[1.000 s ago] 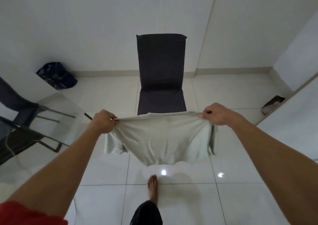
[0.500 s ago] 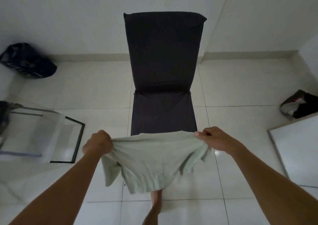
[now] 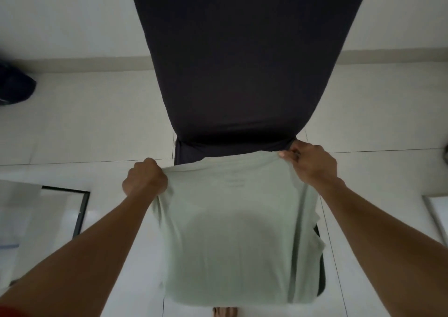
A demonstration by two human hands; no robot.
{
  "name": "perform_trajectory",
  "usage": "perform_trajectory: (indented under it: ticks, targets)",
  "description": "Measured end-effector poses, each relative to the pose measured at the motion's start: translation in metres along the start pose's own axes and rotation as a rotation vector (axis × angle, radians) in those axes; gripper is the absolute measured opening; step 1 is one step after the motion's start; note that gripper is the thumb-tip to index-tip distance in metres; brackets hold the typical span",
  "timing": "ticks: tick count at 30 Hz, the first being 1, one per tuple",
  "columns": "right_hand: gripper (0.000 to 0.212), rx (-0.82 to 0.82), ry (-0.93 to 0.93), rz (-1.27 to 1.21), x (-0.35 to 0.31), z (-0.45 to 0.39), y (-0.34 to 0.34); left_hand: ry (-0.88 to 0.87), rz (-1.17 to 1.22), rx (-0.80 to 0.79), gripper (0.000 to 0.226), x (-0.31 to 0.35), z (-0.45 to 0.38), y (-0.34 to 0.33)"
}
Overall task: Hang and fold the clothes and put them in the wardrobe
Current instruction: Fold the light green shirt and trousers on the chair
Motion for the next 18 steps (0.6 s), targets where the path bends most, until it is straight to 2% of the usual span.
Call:
perform_trajectory:
  ticks: [7, 12, 15, 18]
  targets:
    - [0.053, 0.107, -0.016, 0.113, 0.014, -0.041, -0.030, -0.056, 0.031, 0.027, 0.030, 0.028, -0.043, -0.034]
    - [0.046, 0.036, -0.046, 0.100, 0.011, -0.040, -0.068, -0.119, -0.056, 0.011, 0.038, 0.034, -0.040, -0.069]
    - [0.044, 0.044, -0.113, 0.071, 0.008, -0.027, -0.075, -0.301, -0.065, 0.118, 0.042, 0.052, -0.019, -0.074]
    - [0.036, 0.256, -0.100, 0.129, -0.002, 0.006, -0.069, -0.585, -0.078, 0.118, 0.034, 0.076, 0.009, -0.088]
Point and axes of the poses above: each hand's wrist, its own z-axis away from the middle knuckle, its own y-axis out of the back of the hand, x = y × z, the point moved 7 cm from there along -z, towards the middle knuckle, and after that the axes turned 11 degrees about z, right-handed, at the moved point
